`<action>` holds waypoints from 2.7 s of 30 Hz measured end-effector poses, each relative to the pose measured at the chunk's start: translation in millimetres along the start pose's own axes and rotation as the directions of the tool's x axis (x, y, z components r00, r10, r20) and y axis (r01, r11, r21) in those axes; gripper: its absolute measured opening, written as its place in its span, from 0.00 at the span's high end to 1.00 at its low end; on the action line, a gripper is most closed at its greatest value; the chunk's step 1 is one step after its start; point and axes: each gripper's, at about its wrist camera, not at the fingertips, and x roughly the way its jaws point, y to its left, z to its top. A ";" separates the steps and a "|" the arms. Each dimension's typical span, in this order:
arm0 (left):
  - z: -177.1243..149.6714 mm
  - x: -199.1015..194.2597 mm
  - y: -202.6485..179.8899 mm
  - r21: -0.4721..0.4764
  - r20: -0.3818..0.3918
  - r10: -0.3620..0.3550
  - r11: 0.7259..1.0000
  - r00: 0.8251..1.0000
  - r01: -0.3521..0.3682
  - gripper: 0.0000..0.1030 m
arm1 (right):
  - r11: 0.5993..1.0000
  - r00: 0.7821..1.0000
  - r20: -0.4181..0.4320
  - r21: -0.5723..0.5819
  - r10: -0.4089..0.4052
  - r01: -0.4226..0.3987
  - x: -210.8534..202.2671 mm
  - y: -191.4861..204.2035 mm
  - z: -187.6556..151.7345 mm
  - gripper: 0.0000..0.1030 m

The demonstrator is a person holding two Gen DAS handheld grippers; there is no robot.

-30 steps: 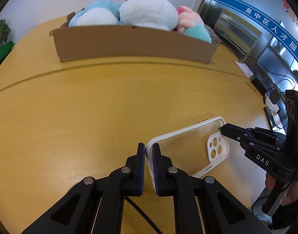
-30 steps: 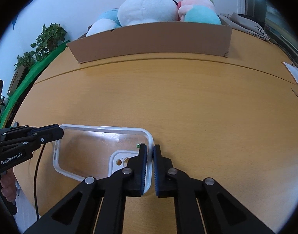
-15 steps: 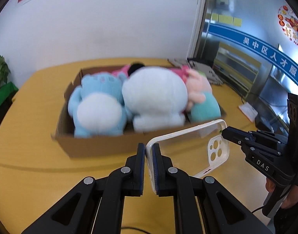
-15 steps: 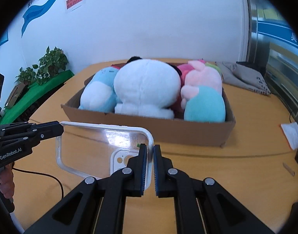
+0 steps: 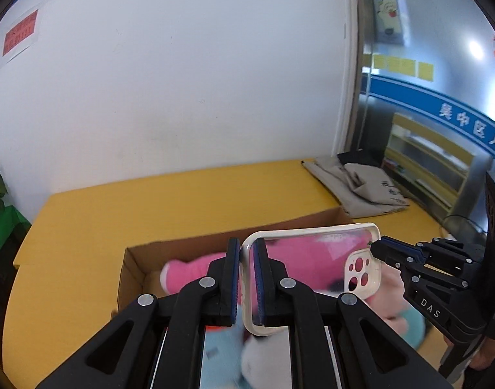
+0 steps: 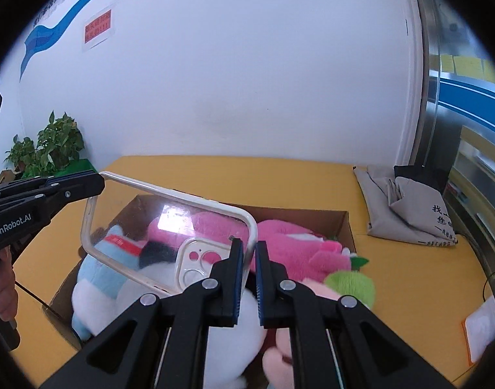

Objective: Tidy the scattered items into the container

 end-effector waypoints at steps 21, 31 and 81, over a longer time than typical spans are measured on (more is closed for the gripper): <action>-27.8 19.8 2.9 -0.001 -0.124 0.147 0.989 0.981 -0.148 0.14 | 0.990 0.992 -0.065 -0.102 -0.105 0.098 56.7 -6.6 15.2 0.20; -123.7 -108.2 -28.0 -0.072 -0.121 0.120 0.989 0.985 -0.129 0.00 | 0.999 0.998 -0.048 -0.012 -0.044 0.043 -40.9 -11.3 -60.5 0.19; -247.1 -121.0 -5.3 -0.049 -0.263 0.122 0.989 0.957 -0.140 0.01 | 0.976 0.960 -0.194 0.035 -0.203 0.214 -52.6 -14.8 -175.4 0.00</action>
